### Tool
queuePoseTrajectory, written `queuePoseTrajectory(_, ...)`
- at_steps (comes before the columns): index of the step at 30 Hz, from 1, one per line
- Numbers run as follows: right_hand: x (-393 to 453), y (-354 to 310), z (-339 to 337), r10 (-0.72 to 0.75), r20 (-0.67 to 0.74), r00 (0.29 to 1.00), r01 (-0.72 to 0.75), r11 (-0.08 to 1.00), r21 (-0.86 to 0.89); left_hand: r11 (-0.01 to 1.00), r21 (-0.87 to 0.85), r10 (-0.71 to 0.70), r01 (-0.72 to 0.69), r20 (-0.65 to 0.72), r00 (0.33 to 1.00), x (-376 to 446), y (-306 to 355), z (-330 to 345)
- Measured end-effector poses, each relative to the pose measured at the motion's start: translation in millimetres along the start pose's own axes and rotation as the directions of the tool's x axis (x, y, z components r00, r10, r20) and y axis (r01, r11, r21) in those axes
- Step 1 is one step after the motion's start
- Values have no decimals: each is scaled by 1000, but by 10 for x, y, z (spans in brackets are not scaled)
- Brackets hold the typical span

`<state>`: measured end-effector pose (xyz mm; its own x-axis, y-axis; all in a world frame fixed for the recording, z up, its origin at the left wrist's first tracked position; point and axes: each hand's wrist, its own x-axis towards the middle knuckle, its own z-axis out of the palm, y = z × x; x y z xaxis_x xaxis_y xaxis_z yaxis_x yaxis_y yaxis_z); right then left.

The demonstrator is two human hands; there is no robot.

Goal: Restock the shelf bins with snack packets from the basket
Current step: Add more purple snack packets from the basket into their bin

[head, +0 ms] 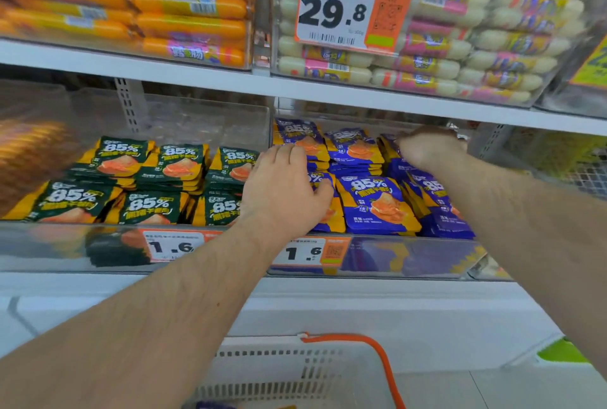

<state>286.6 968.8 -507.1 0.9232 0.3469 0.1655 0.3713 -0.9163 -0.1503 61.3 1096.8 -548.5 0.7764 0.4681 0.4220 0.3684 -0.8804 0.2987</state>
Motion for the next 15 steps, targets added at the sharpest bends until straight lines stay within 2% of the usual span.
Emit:
queuePoseTrajectory(2, -205, -17, -95, -39, -120, 992, 36, 999, -31, 998, -58, -3, 5, 36, 999, 18, -12, -54)
queuePoseTrajectory(4, -523, -125, -132, -135, -261, 956, 145, 989, 18, 996, -89, 7, -1, 66, 998, -3, -25, -126)
queuePoseTrajectory(6, -898, -291, -166, -190, -351, 917, 231, 970, 80, 993, -90, 78, -73, 58, 995, -111, -14, -223)
queuePoseTrajectory(10, -1534, -613, -90, -296, -485, 823, 423, 889, 174, 942, -91, 310, -323, -135, 941, -594, -81, -410)
queuePoseTrajectory(13, -1962, -814, 194, -415, -564, 714, 626, 740, 248, 903, -147, 399, -403, -58, 915, -977, -323, -470)
queuePoseTrajectory(15, -2170, -891, 489, -450, -582, 677, 687, 671, 279, 902, -175, 411, -395, 68, 909, -1206, -536, -479)
